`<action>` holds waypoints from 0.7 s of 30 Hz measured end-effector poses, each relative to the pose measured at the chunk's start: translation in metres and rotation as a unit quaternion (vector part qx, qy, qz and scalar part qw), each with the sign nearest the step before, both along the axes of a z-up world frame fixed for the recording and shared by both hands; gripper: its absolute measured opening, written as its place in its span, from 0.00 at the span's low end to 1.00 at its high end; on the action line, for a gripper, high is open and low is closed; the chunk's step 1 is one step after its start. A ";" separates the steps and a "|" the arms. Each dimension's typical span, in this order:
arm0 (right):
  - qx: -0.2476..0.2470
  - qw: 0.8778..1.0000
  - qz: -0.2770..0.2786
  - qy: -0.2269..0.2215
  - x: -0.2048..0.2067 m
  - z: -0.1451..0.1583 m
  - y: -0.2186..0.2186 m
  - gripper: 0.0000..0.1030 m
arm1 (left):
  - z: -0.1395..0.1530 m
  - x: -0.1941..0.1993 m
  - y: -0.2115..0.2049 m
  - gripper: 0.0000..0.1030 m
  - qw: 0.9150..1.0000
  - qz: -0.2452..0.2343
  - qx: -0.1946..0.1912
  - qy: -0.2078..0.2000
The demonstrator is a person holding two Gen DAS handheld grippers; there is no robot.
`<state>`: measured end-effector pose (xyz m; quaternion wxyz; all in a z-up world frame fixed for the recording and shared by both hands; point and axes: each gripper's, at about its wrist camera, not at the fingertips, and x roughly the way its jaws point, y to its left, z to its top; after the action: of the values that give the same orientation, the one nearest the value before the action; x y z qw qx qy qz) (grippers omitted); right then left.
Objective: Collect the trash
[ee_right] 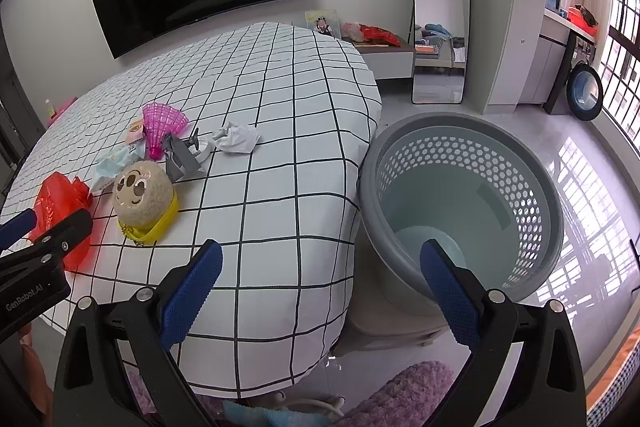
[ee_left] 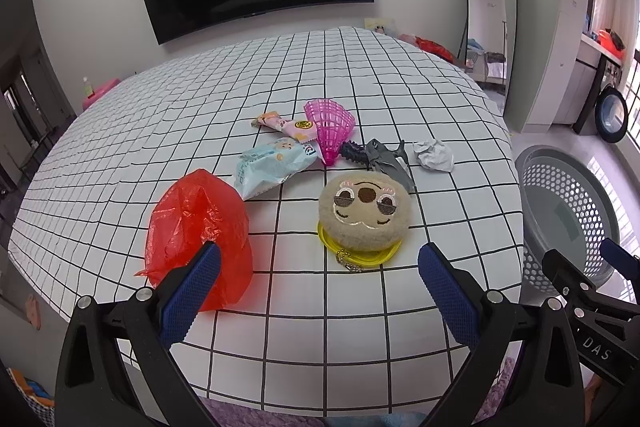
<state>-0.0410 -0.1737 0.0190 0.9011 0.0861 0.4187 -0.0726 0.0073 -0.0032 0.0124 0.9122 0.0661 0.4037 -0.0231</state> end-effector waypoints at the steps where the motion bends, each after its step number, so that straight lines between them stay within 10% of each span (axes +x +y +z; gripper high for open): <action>1: 0.000 1.000 0.000 0.000 0.000 -0.001 0.000 0.92 | 0.001 -0.002 0.000 0.94 1.000 0.001 0.000 -0.001; 21: 0.001 1.000 -0.009 0.003 -0.008 -0.007 0.000 0.92 | -0.009 -0.007 0.004 0.94 1.000 0.003 -0.003 0.005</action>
<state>-0.0486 -0.1733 0.0124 0.8990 0.0900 0.4209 -0.0804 0.0001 0.0005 0.0037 0.9105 0.0622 0.4082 -0.0215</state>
